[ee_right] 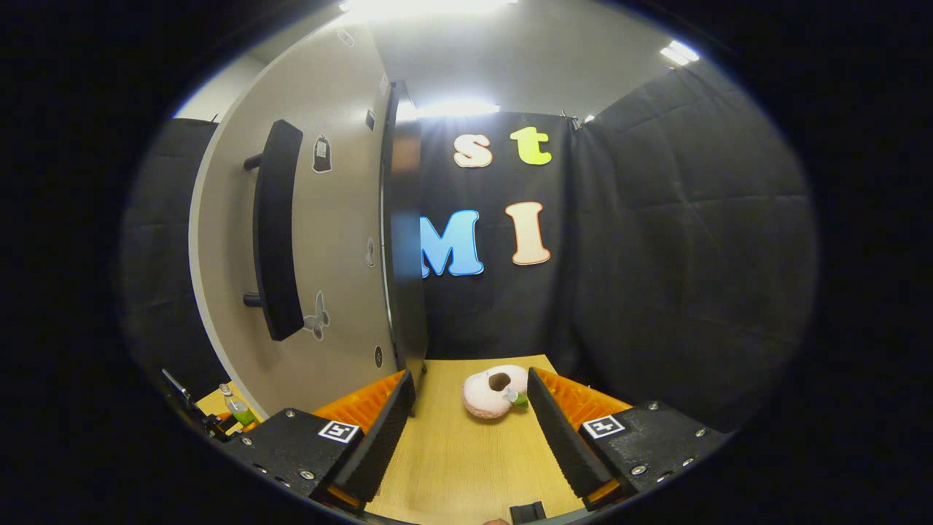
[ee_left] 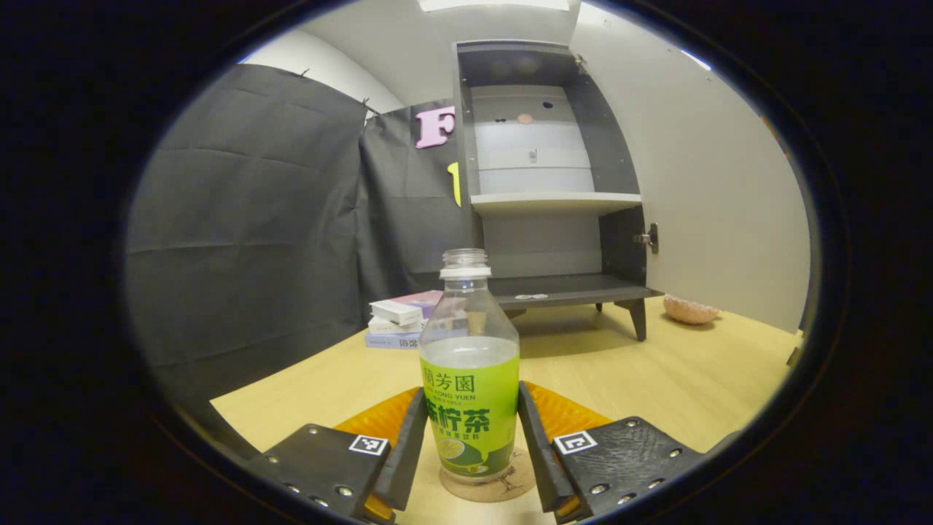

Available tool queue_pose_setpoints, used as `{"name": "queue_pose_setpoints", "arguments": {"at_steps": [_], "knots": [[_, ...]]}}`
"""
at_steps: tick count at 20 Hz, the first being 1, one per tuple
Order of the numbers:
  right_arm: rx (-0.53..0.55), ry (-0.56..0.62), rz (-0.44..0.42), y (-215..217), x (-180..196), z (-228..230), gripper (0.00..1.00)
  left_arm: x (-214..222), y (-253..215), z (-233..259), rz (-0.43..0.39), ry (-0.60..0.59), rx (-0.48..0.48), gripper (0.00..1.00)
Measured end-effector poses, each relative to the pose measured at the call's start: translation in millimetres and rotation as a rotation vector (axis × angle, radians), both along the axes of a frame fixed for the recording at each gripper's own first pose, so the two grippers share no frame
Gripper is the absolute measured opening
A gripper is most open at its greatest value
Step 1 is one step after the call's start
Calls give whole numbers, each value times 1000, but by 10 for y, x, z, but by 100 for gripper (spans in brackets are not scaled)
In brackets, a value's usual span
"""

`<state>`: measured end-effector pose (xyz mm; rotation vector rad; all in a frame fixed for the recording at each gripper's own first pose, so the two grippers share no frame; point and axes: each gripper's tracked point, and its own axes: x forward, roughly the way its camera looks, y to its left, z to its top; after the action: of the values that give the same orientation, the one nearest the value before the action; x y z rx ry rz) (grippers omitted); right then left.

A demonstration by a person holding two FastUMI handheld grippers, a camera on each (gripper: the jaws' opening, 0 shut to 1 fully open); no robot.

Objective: Open the cabinet door with the right hand, grasp the bottle in the cabinet with the left hand and place it on the coaster, then close the cabinet door with the right hand.

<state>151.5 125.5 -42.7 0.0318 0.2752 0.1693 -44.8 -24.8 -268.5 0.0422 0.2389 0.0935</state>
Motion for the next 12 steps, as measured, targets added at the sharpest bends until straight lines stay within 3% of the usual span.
{"name": "queue_pose_setpoints", "arguments": {"at_steps": [2, 4, 5, 7, 10, 12], "knots": [[-5, -1, 13, 90, 46, 0, 95, -21, 19, -49, 5, -3, -1, 67], [-4, -7, 22, 145, 70, 24, 95, -46, 8, -42, 5, 0, 3, 67], [-5, -7, 25, 173, 71, 20, 95, -46, -2, -37, 5, 0, 2, 72], [-6, -7, 30, 198, 75, 26, 95, -57, -14, -51, 12, 15, -15, 70], [-1, -11, 27, 191, 101, 38, 95, -40, -4, 55, 26, 9, -19, 84], [16, -14, 26, 189, 122, 44, 95, -14, -10, 175, 25, -1, -12, 84]]}}
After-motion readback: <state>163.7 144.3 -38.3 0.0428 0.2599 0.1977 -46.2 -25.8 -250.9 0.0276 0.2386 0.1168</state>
